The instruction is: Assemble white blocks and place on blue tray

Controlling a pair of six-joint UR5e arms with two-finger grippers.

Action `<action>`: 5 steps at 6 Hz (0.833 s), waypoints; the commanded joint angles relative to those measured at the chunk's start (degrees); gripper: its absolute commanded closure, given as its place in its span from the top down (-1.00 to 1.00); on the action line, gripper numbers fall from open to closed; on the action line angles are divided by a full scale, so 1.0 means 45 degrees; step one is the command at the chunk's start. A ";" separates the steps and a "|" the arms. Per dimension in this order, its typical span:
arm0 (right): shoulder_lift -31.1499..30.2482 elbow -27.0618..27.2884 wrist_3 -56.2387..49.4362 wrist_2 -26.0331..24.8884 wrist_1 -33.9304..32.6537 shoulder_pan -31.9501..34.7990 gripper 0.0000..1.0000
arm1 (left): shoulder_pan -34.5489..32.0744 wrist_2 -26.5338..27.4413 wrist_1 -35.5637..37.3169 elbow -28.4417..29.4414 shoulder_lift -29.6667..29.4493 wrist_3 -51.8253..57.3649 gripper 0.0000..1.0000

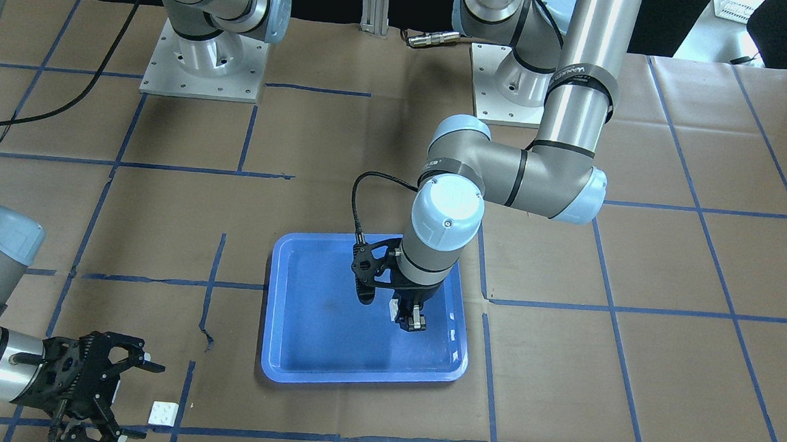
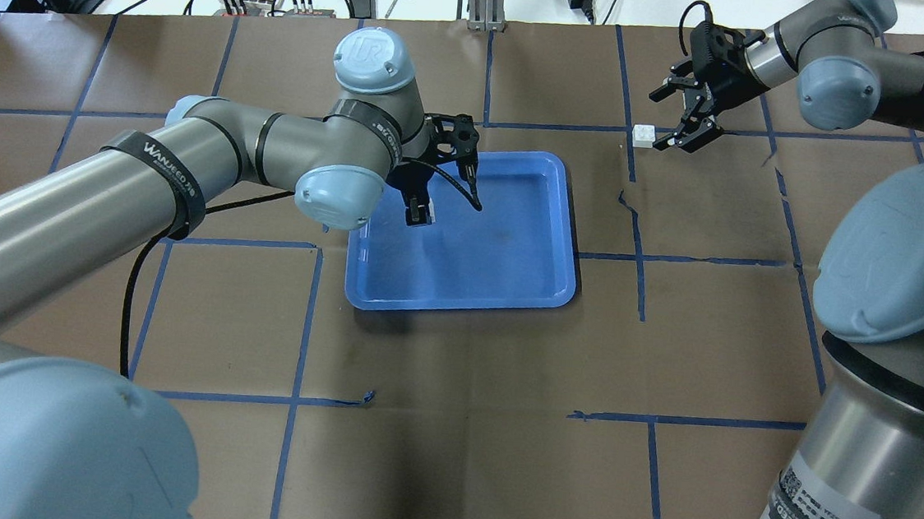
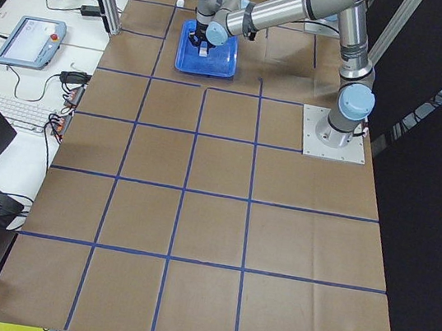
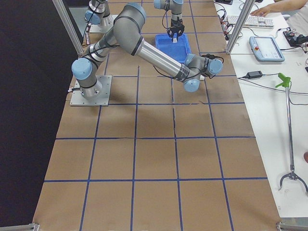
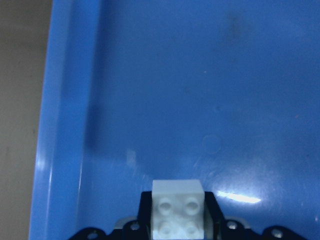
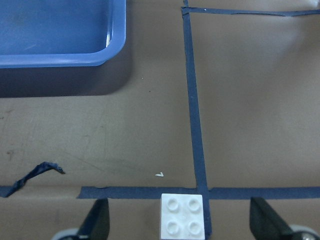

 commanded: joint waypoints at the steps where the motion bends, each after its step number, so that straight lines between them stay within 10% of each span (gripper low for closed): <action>1: 0.0311 0.0047 -0.0643 -0.0025 -0.0159 -0.0005 0.98 | -0.0682 -0.0193 -0.0015 -0.0028 -0.0130 -0.0053 -0.54; 4: 0.0469 0.0048 -0.0491 -0.0085 -0.0140 -0.0005 0.86 | -0.0683 -0.0037 -0.0034 -0.0008 -0.0442 -0.0459 0.26; 5: 0.0469 0.0048 -0.0471 -0.0104 -0.0140 -0.0005 0.48 | -0.0683 -0.0017 -0.0035 0.0030 -0.0404 -0.0521 0.65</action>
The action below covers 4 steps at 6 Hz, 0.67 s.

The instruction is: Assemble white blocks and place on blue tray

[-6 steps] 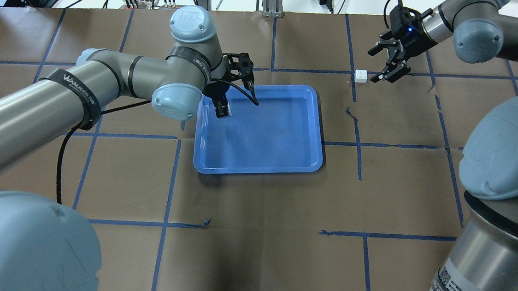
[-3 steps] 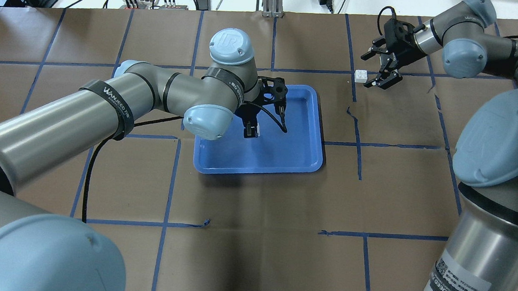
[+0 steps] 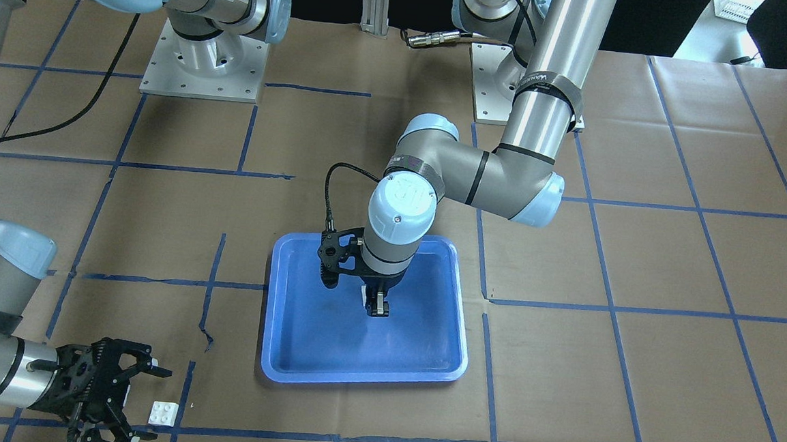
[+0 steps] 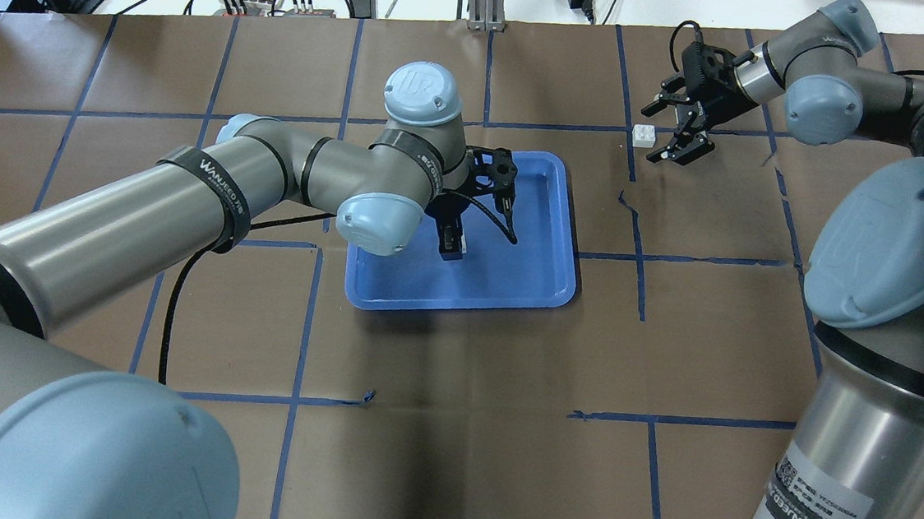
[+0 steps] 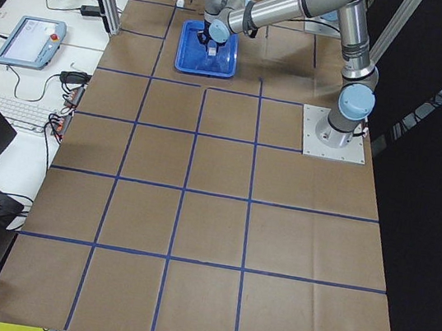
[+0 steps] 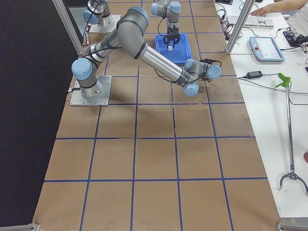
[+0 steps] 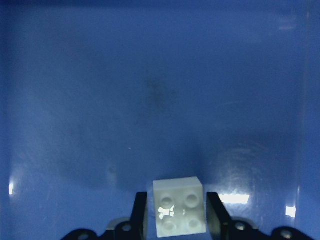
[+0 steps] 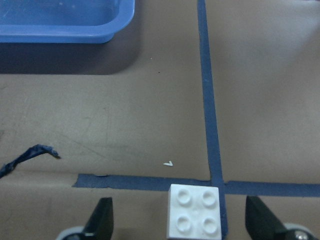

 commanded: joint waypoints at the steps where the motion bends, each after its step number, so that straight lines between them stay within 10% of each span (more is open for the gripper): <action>1: 0.0008 0.0000 0.0032 -0.0014 0.0002 0.0000 0.24 | -0.0001 0.0040 -0.0141 0.0145 0.0360 -0.0152 0.93; 4: -0.0011 -0.0020 -0.0007 -0.0014 -0.0037 0.0000 -0.39 | 0.0560 -0.0153 -0.3137 0.1078 0.2680 -0.0384 0.96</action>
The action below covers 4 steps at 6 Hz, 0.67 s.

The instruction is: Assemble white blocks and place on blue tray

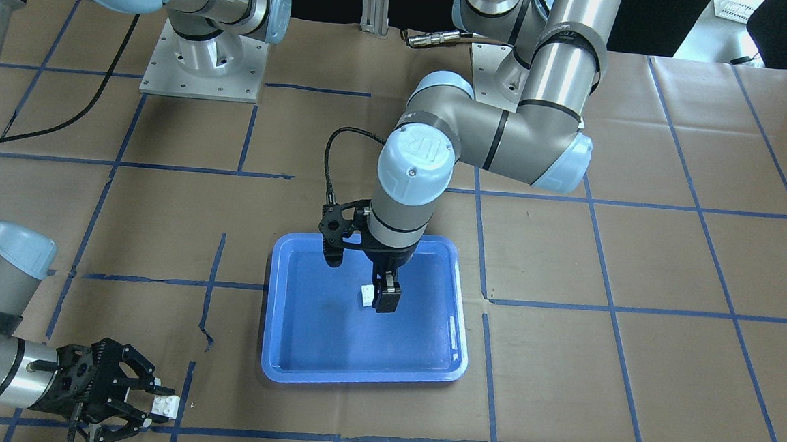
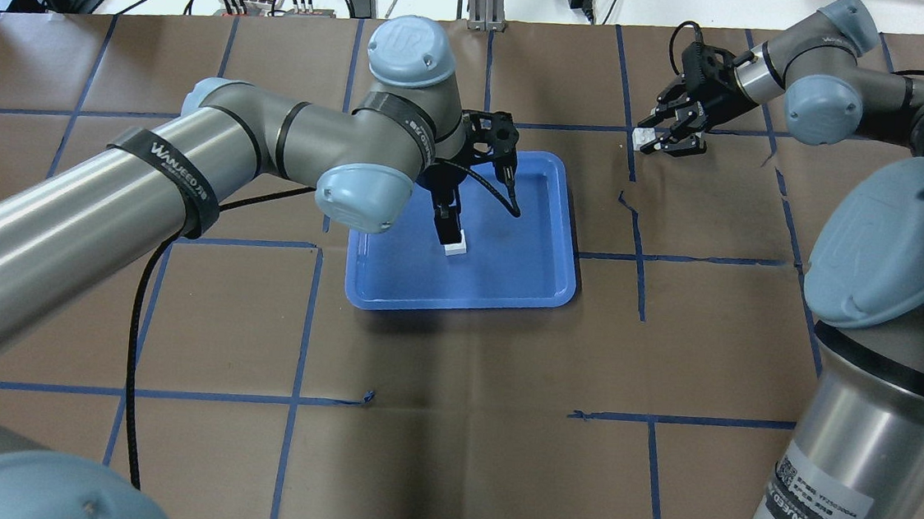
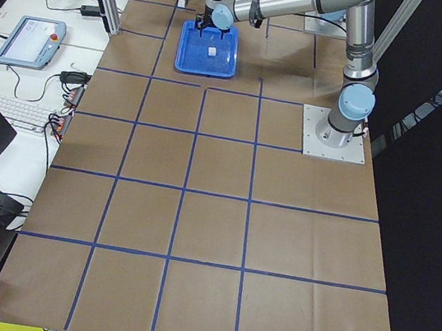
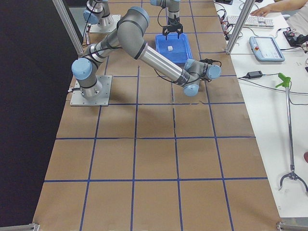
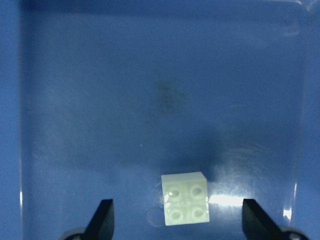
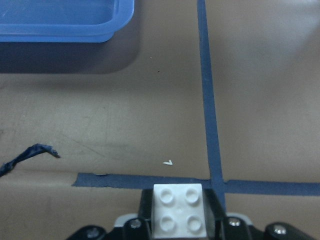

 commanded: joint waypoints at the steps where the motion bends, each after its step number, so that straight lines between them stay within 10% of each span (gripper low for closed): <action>1: -0.0075 -0.0084 -0.0025 0.0000 -0.0019 -0.0019 -0.47 | 0.0489 -0.0095 -0.2890 0.1154 0.1466 -0.0763 0.97; 4: -0.1416 -0.0067 0.0208 -0.0039 0.0563 -0.0038 -0.47 | 0.1969 0.0081 -0.6068 0.1008 0.3324 -0.1582 0.98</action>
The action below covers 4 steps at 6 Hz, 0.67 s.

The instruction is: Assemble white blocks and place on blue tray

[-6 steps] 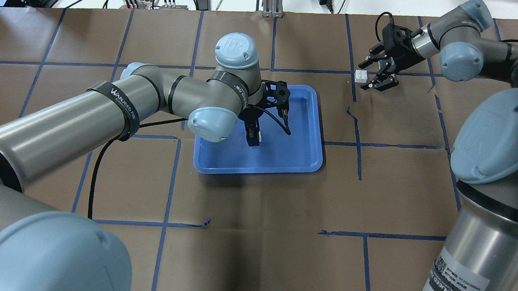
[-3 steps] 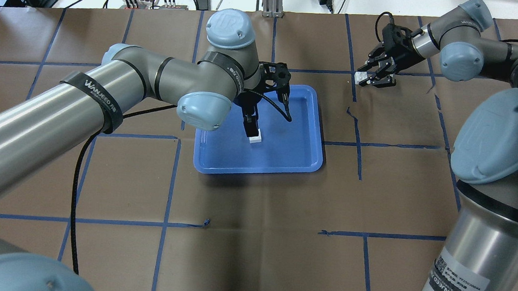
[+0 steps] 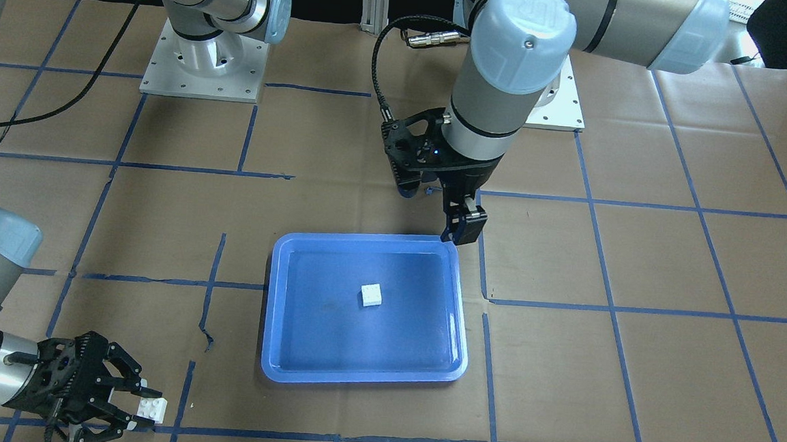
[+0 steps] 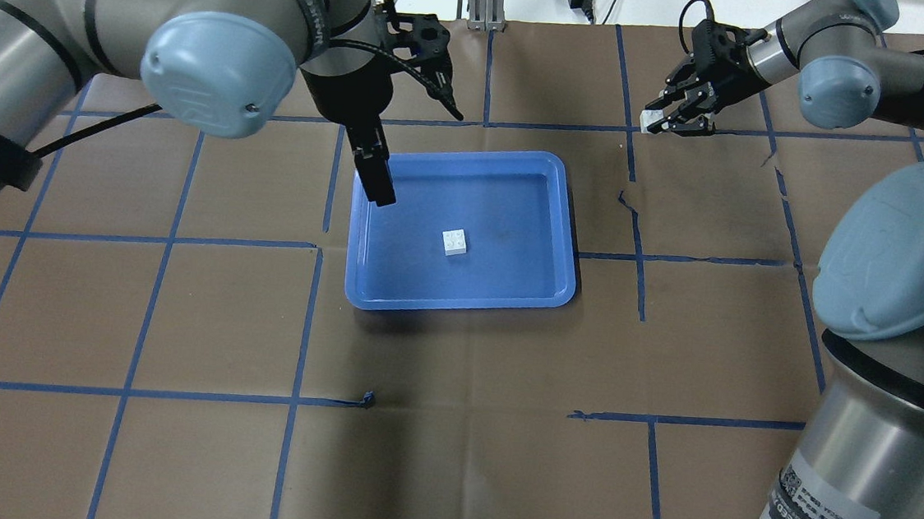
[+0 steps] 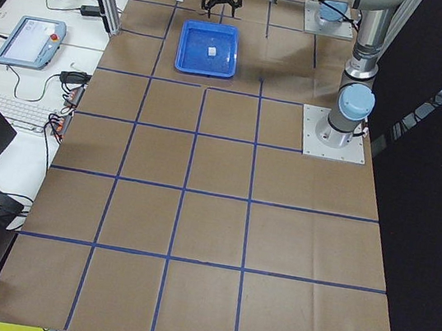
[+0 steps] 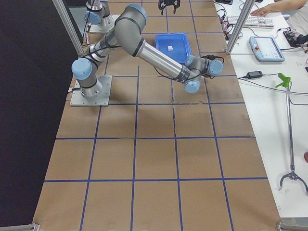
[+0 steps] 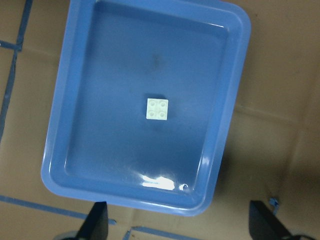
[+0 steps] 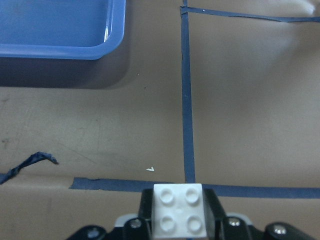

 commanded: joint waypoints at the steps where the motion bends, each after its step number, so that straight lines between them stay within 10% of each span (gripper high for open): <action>1: -0.1023 0.0340 0.0617 0.0012 0.0442 -0.0013 -0.47 | 0.1384 0.0023 -0.0606 -0.0413 0.0647 -0.2151 0.98; 4: -0.3461 0.4291 0.1535 0.0286 -0.0893 0.0395 -0.47 | 0.2054 0.0663 -0.0529 -0.0669 0.1642 -0.6077 0.98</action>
